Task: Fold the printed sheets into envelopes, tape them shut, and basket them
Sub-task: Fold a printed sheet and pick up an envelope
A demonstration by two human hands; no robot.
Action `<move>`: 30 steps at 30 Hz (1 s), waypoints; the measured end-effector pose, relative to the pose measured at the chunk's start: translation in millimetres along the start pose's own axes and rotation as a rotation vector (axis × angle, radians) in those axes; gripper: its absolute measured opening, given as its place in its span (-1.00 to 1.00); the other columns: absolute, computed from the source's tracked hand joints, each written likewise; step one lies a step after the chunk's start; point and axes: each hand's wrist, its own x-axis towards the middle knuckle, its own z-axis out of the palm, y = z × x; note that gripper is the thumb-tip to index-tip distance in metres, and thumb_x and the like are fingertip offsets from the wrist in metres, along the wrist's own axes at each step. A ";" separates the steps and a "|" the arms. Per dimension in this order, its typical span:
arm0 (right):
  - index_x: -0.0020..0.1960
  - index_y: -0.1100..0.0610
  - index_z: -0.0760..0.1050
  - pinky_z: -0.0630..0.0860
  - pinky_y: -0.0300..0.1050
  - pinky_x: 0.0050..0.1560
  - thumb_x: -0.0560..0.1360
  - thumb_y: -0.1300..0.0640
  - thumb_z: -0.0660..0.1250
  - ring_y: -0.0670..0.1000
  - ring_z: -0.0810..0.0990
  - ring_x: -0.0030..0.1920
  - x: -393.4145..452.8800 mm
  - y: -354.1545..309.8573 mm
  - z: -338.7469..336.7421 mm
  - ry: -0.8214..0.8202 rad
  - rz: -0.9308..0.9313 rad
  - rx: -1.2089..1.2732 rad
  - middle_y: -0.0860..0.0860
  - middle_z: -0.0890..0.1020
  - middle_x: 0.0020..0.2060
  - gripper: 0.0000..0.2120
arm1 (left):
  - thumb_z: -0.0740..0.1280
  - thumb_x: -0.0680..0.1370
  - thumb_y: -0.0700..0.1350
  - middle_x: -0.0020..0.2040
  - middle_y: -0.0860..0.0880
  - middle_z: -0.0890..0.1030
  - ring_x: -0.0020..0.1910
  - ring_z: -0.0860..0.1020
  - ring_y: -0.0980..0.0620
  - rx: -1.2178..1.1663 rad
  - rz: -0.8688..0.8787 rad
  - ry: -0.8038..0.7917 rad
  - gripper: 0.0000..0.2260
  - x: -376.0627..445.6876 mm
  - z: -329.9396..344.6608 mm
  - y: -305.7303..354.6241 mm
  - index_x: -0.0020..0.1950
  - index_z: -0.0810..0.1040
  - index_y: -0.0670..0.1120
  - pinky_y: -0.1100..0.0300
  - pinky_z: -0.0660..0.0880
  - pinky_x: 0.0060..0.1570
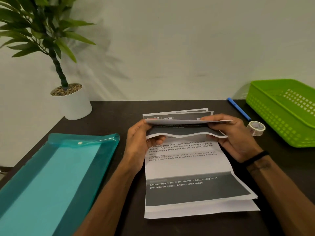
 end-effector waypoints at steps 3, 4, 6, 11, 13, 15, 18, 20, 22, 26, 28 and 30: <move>-0.15 0.21 0.73 0.67 -0.16 -0.12 0.55 0.45 0.18 0.10 0.74 0.04 0.0 0.0 1.7 -0.006 -0.021 0.055 0.20 0.75 0.03 -0.63 | 0.11 0.71 -0.12 -0.05 -0.29 0.72 -0.20 0.70 -0.12 -0.044 -0.003 -0.010 -0.66 -3.2 -0.3 2.1 0.21 0.61 -0.29 0.15 0.66 -0.24; -0.17 0.21 0.73 0.68 -0.13 -0.09 0.53 0.41 0.15 0.13 0.73 0.06 0.9 0.5 1.0 -0.005 -0.022 0.087 0.22 0.74 0.03 -0.61 | 0.09 0.70 -0.10 -0.03 -0.31 0.71 -0.17 0.71 -0.14 -0.071 -0.002 -0.020 -0.63 -4.1 -0.5 2.2 0.20 0.60 -0.31 0.13 0.66 -0.20; -0.20 0.25 0.73 0.69 -0.06 -0.04 0.43 0.28 0.11 0.23 0.69 0.13 1.4 -0.8 -0.1 -0.031 0.005 0.172 0.27 0.73 0.02 -0.62 | 0.10 0.69 -0.04 0.00 -0.31 0.71 -0.13 0.71 -0.17 -0.106 0.010 -0.023 -0.58 -5.3 -0.5 3.0 0.17 0.61 -0.33 0.09 0.67 -0.13; -0.24 0.40 0.67 0.60 0.02 0.12 0.54 0.07 0.08 0.27 0.67 0.17 0.7 -3.5 -1.9 -0.036 0.005 0.210 0.40 0.67 0.03 -0.48 | 0.22 0.68 0.08 -0.11 -0.10 0.75 -0.14 0.73 -0.05 -0.106 0.026 0.007 -0.58 -6.1 5.6 4.5 -0.04 0.68 -0.23 0.03 0.67 -0.06; -0.25 0.32 0.69 0.58 0.01 0.14 0.55 0.05 0.27 0.19 0.66 0.18 2.3 -1.3 1.5 0.017 -0.002 0.129 0.31 0.70 0.03 -0.60 | 0.32 0.66 0.01 -0.10 -0.03 0.75 -0.08 0.73 -0.02 -0.092 0.041 0.005 -0.67 -6.2 6.2 4.1 0.01 0.67 -0.26 0.04 0.67 -0.04; -0.13 0.23 0.72 0.66 0.02 0.09 0.39 0.11 0.57 0.18 0.66 0.18 5.6 5.2 1.5 0.064 -0.072 -0.005 0.22 0.73 0.05 -0.82 | 0.42 0.60 -0.10 0.00 -0.03 0.74 0.04 0.71 -0.05 -0.060 0.080 -0.014 -0.78 -5.3 3.9 1.5 0.10 0.66 -0.25 0.06 0.66 -0.02; 0.17 0.14 0.68 0.61 0.07 0.23 0.33 0.12 0.61 0.12 0.67 0.26 8.5 15.2 -6.2 0.079 -0.158 -0.135 0.10 0.73 0.16 -0.58 | 0.46 0.57 -0.23 0.09 -0.10 0.73 0.08 0.71 -0.09 -0.044 0.136 -0.028 -0.77 -6.9 1.9 -2.4 0.21 0.59 -0.17 0.02 0.66 -0.03; 0.29 0.09 0.62 0.52 0.14 0.35 0.33 0.16 0.62 0.06 0.64 0.32 9.5 15.9 -9.4 0.054 -0.175 -0.147 0.06 0.70 0.22 -0.46 | 0.46 0.56 -0.27 0.09 -0.09 0.74 0.05 0.72 -0.10 0.014 0.179 -0.008 -0.66 -8.6 2.3 -1.4 0.31 0.53 -0.07 -0.01 0.66 -0.04; 0.36 0.03 0.58 0.52 0.17 0.37 0.31 0.18 0.63 0.02 0.61 0.34 9.0 13.1 -9.4 0.048 -0.158 -0.157 0.01 0.68 0.27 -0.36 | 0.47 0.56 -0.27 0.07 -0.03 0.75 0.03 0.73 -0.07 0.079 0.226 0.011 -0.55 -9.6 2.9 1.6 0.38 0.47 0.03 -0.01 0.68 -0.05; 0.43 0.01 0.51 0.60 0.14 0.25 0.33 0.28 0.60 0.05 0.67 0.27 4.7 7.2 -2.5 0.065 -0.153 -0.147 0.00 0.68 0.26 -0.29 | 0.45 0.57 -0.30 0.05 -0.02 0.75 0.01 0.74 -0.04 0.112 0.302 0.007 -0.51 -11.1 4.8 4.9 0.41 0.44 0.06 0.05 0.68 -0.05; 0.39 0.03 0.53 0.62 0.15 0.21 0.34 0.25 0.59 0.11 0.69 0.22 3.5 6.6 -0.9 0.087 -0.176 -0.134 0.06 0.70 0.21 -0.36 | 0.44 0.58 -0.29 0.07 -0.03 0.75 0.02 0.74 -0.03 0.129 0.317 0.000 -0.54 -12.1 4.8 5.0 0.40 0.44 0.03 0.05 0.69 -0.03; 0.25 0.09 0.62 0.61 0.24 0.22 0.36 0.20 0.59 0.26 0.70 0.15 2.7 7.2 0.4 0.107 -0.196 -0.102 0.18 0.73 0.11 -0.53 | 0.47 0.57 -0.24 0.10 -0.04 0.74 0.04 0.73 -0.04 0.136 0.304 -0.003 -0.56 -11.8 3.8 4.5 0.39 0.46 0.02 0.01 0.69 -0.01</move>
